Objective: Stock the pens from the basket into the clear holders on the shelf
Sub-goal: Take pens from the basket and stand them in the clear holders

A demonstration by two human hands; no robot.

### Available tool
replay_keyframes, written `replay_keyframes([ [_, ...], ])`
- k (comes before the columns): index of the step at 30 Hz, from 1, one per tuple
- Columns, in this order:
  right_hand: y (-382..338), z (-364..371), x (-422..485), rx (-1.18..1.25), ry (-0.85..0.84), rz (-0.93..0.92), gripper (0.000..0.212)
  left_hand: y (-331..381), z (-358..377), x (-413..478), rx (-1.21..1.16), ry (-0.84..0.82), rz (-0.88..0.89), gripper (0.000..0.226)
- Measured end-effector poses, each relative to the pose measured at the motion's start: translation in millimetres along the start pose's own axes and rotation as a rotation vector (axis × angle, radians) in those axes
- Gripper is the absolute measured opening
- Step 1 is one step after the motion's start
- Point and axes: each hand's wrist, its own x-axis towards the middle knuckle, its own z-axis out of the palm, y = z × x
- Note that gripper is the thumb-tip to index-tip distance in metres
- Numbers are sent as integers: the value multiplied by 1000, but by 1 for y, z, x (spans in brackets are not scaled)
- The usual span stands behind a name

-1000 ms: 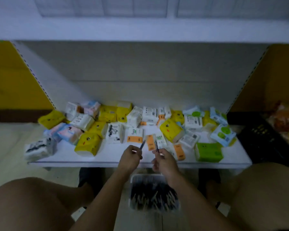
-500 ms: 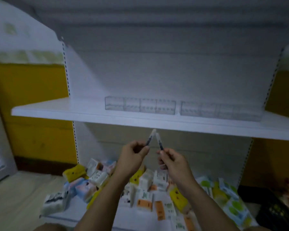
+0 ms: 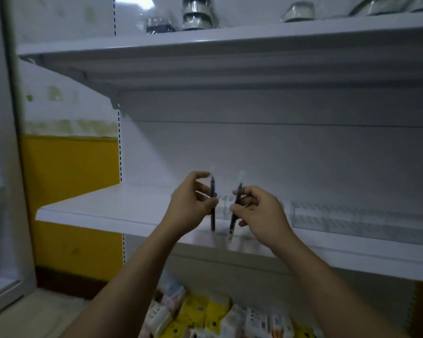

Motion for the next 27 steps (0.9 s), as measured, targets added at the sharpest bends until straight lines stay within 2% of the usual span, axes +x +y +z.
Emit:
replay_keyframes([
  [4, -4, 15, 46, -31, -3, -58, 71, -16, -19, 44, 42, 28, 46, 75],
  [6, -3, 25, 68, -37, 1, -113, 77, -26, -28, 64, 69, 53, 57, 75],
  [8, 0, 36, 88, -15, 35, -158, 67, -37, -34, 83, 89, 93, 71, 76],
  [11, 4, 54, 119, 48, 88, -196, 40, -53, -42, 112, 91, 136, 92, 81],
  [13, 6, 67, 139, 85, 96, -221, 30, -64, -47, 129, 93, 132, 121, 77],
  [18, 9, 92, 176, 127, 81, -274, 35, -86, -57, 157, 26, 147, 184, 52],
  [22, 11, 102, 194, 129, 99, -290, 34, -98, -61, 168, -82, 172, 174, 45],
  [27, 23, 108, 199, 112, 103, -256, 31, -108, -60, 176, -95, 83, 165, 45],
])
